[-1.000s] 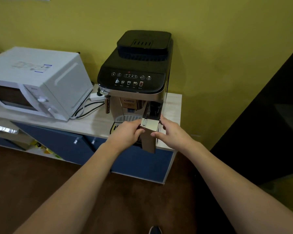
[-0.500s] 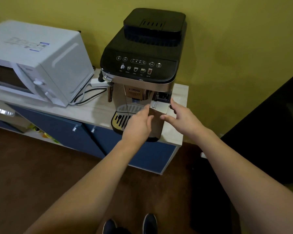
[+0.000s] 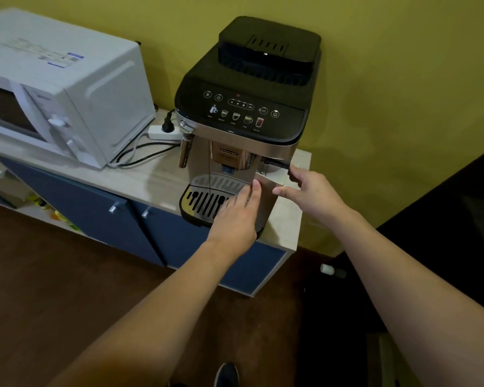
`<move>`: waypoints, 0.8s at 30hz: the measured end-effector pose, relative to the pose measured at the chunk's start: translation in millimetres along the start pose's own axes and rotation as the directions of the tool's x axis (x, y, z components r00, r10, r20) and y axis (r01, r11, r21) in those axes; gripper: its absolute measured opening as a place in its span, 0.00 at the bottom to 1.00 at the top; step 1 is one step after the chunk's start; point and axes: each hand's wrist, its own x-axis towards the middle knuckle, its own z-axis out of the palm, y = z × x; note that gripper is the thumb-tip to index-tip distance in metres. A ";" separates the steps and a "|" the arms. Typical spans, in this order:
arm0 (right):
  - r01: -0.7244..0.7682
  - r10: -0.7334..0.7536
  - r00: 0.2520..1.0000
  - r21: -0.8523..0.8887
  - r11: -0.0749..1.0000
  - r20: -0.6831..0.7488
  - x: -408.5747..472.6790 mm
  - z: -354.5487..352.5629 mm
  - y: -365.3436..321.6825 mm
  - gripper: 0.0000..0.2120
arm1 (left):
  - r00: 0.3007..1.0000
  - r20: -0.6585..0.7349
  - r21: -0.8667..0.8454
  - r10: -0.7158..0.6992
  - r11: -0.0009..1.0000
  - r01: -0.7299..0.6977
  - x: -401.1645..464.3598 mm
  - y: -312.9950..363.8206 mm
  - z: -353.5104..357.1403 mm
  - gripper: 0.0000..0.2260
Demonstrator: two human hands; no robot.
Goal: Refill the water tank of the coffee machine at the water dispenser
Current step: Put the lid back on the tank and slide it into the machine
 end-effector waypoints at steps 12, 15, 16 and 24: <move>0.029 -0.034 0.969 -0.024 0.999 -0.244 12.6 3.5 -8.0 0.39 | 0.975 0.209 0.164 -0.078 0.986 0.044 38.0 4.0 -22.0 0.42; 0.025 -0.035 0.960 -0.041 0.999 -0.279 16.5 4.2 -8.9 0.36 | 0.959 0.262 0.175 -0.110 0.982 0.065 43.2 5.0 -22.9 0.43; 0.024 -0.037 0.957 -0.047 0.999 -0.288 17.5 4.3 -8.8 0.35 | 0.951 0.281 0.174 -0.127 0.982 0.080 43.8 4.9 -22.3 0.43; -0.023 -0.002 0.930 -0.062 0.998 -0.367 26.3 12.8 -1.4 0.33 | 0.945 0.288 0.153 -0.157 0.981 0.116 48.7 4.6 -12.0 0.46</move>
